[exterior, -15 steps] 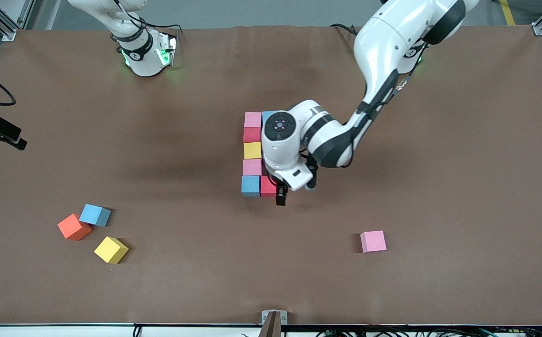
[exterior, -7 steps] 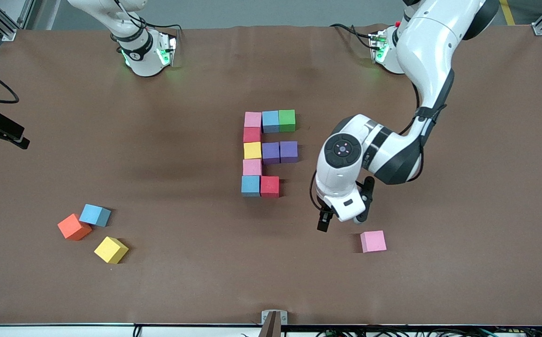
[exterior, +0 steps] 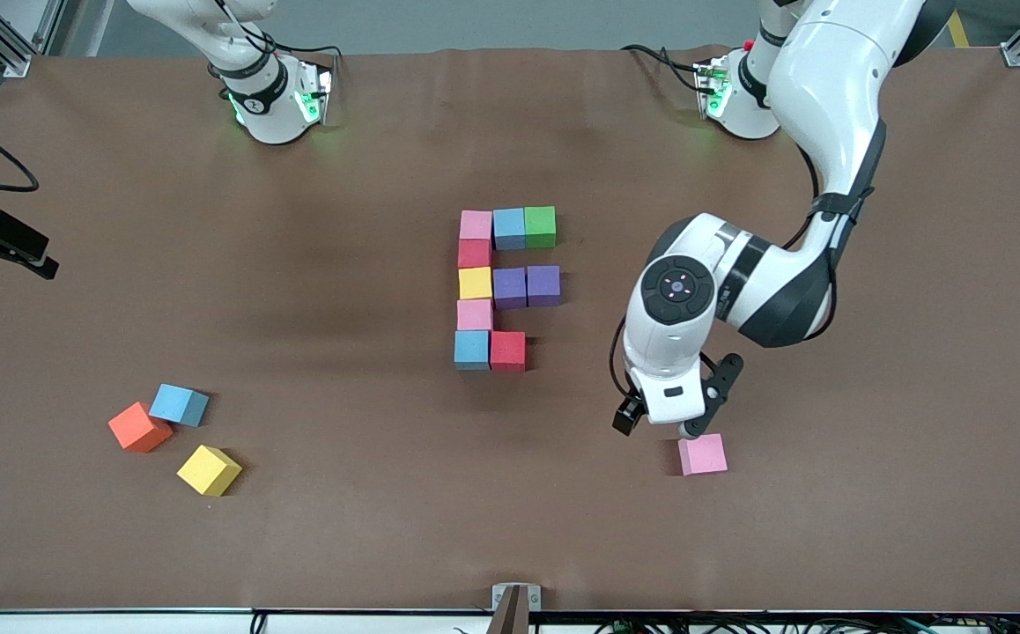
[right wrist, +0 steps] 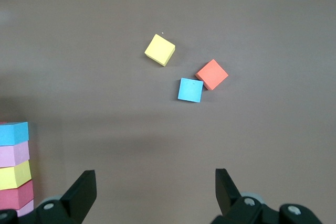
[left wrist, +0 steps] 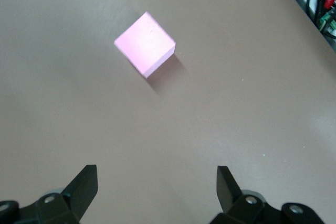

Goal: Arrange 11 blocks into digit 3
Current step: 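Lower the left gripper and grasp the pink cube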

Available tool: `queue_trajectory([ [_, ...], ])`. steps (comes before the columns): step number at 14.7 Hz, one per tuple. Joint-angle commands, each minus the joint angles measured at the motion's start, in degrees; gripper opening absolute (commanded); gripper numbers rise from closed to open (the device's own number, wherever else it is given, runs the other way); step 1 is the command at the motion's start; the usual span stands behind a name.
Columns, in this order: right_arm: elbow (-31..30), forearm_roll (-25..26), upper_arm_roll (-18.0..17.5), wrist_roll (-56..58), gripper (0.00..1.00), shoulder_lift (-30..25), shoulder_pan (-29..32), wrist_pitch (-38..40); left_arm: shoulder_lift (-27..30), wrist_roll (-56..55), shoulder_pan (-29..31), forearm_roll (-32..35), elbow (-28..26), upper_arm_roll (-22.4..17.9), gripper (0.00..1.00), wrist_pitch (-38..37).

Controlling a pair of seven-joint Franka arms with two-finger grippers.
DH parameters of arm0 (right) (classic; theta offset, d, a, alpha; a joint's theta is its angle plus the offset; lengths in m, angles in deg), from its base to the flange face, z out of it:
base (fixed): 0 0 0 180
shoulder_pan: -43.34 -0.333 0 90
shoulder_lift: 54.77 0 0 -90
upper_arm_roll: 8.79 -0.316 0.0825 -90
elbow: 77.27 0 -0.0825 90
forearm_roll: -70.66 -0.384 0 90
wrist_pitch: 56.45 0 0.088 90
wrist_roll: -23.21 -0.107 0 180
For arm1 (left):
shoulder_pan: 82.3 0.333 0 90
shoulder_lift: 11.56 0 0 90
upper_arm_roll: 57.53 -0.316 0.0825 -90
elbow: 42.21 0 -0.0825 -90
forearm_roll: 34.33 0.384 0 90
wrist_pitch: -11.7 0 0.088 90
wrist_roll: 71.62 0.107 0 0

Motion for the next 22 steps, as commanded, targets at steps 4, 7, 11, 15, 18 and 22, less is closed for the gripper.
queue_trajectory([
  [4, -0.46, 0.48, 1.34, 0.24, 1.0, -1.18, -1.67, 0.16, 2.08, 22.58, 4.82, -0.19, -1.06, 0.66, 1.0, -0.77],
  [7, -0.46, 0.22, 1.34, 0.15, 1.0, -1.18, -1.49, 0.33, 1.38, 36.38, 7.11, -3.7, -1.15, 0.58, 1.0, -0.68],
  [11, -0.37, 0.22, 1.34, 0.24, 1.0, -1.18, -1.57, -0.1, -2.13, 51.59, 9.05, -5.2, -1.06, 0.4, 1.0, 0.02],
  [15, -0.37, 0.22, 1.25, 0.33, 1.0, -0.74, -1.84, -0.19, -5.12, 60.48, 10.45, -5.38, -0.97, -0.04, 0.98, 2.12],
  [18, -0.29, 0.22, 1.25, 0.33, 1.0, -0.47, -1.75, -0.28, -6.97, 62.96, 10.45, -5.38, -0.62, -0.04, 0.97, 5.73],
  [22, -0.37, 0.13, 1.33, -0.37, 1.0, -0.21, -1.49, -0.19, -9.34, 65.08, 12.03, -6.6, 0.61, -0.56, 0.99, 8.63],
])
